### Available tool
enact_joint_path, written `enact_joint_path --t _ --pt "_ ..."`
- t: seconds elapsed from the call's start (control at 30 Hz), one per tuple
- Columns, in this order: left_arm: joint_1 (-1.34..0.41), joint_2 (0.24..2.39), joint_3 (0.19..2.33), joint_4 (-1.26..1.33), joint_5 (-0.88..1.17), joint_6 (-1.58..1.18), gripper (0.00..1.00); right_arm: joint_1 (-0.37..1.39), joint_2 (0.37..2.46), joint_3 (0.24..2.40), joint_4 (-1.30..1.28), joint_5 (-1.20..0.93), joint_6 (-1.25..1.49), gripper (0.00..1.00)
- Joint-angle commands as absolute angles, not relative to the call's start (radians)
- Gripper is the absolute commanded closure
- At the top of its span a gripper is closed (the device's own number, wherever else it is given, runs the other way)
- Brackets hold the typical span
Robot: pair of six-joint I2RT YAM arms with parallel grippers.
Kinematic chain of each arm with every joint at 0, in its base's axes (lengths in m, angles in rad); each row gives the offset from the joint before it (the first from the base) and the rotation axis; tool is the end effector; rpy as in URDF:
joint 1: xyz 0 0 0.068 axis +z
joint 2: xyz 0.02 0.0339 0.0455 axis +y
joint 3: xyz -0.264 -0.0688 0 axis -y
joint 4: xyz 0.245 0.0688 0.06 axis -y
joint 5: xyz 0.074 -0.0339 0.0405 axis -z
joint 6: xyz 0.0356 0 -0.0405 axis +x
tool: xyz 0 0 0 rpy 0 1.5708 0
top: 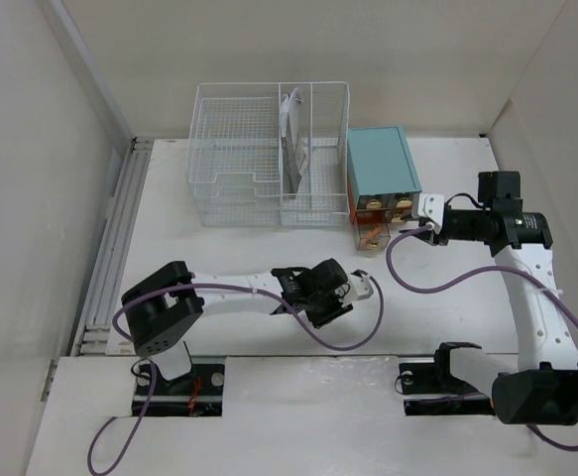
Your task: Organize the desk
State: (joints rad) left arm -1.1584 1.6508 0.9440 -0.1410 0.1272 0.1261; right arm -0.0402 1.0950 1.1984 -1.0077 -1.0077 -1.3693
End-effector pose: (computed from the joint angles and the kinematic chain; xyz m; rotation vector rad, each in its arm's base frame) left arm 0.1316 -0.3121 0.1812 1.5493 1.9704 -0.6064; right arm 0.1951 0.0223 0.3600 -1.5257 1.3319 0.3894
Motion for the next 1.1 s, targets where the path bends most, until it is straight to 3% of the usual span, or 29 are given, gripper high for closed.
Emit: enact_joint_path --t 0.0,0.43,0.63,1.07 --pt "-1.155 1.662 1.002 -0.167 0.103 0.146 0.68 -0.048 1.092 1.203 -1.034 -1.069 -1.394 0.65" --pt "-1.164 1.56 1.017 -0.167 0.057 0.146 0.64 -0.057 1.101 1.203 -1.043 -1.069 -1.413 0.65" --pt "-1.164 1.69 1.072 -0.215 0.048 0.135 0.57 -0.066 1.101 1.203 -1.052 -1.069 -1.413 0.65" --pt "-1.146 1.735 1.072 -0.215 0.037 0.135 0.57 -0.075 1.101 1.212 -1.062 -1.078 -1.413 0.65"
